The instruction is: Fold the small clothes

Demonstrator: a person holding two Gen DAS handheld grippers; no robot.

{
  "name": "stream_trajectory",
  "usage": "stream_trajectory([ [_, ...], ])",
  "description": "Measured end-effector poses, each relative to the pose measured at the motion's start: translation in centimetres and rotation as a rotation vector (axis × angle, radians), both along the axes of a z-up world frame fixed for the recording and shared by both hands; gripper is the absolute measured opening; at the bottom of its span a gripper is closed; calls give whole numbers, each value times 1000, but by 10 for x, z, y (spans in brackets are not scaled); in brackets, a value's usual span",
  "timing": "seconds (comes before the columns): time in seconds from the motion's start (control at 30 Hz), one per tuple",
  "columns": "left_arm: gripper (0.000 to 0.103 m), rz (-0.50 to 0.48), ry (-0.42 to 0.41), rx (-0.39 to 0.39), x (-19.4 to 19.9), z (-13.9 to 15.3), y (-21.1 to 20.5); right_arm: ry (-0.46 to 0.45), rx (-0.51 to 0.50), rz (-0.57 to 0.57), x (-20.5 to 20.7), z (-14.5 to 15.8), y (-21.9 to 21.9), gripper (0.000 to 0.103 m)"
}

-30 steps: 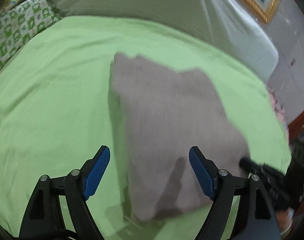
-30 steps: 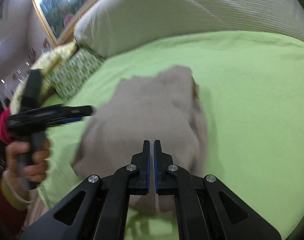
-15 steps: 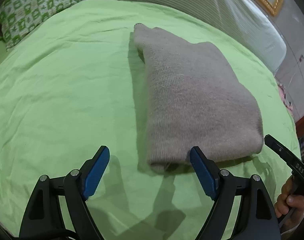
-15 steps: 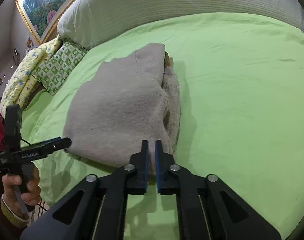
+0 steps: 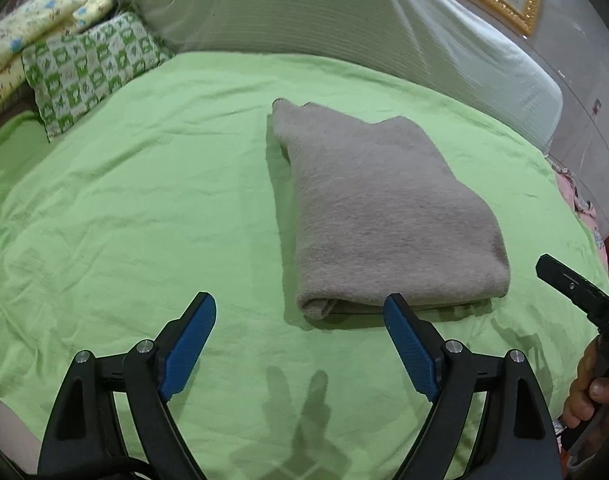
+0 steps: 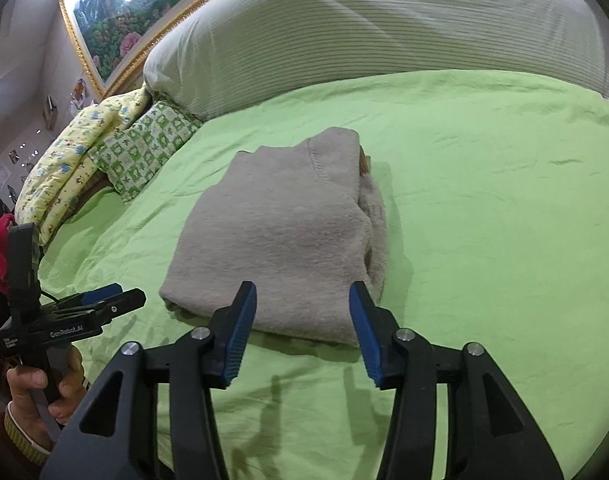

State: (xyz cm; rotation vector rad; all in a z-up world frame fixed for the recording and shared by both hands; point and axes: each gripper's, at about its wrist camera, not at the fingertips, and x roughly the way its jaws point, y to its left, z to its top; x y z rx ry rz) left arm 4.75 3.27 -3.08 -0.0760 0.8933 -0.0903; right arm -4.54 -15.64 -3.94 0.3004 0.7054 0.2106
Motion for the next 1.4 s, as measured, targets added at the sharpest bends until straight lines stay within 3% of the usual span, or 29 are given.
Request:
stream_trajectory([
  [0.3, 89, -8, -75, 116, -8, 12, -26, -3, -32, 10, -7, -5, 4, 70],
  [0.57, 90, -6, -121, 192, -14, 13, -41, -76, -52, 16, -11, 5, 7, 86],
  [0.73, 91, 13, -115, 229, -12, 9, -44, -98, -85, 35, -12, 8, 14, 87],
  [1.03, 92, 52, -104, 223, -8, 2, -36, -97, -117, 61, -7, 3, 21, 92],
  [1.4, 92, 36, -105, 136, 2, -11, -25, -93, -141, 105, 2, -10, 30, 94],
])
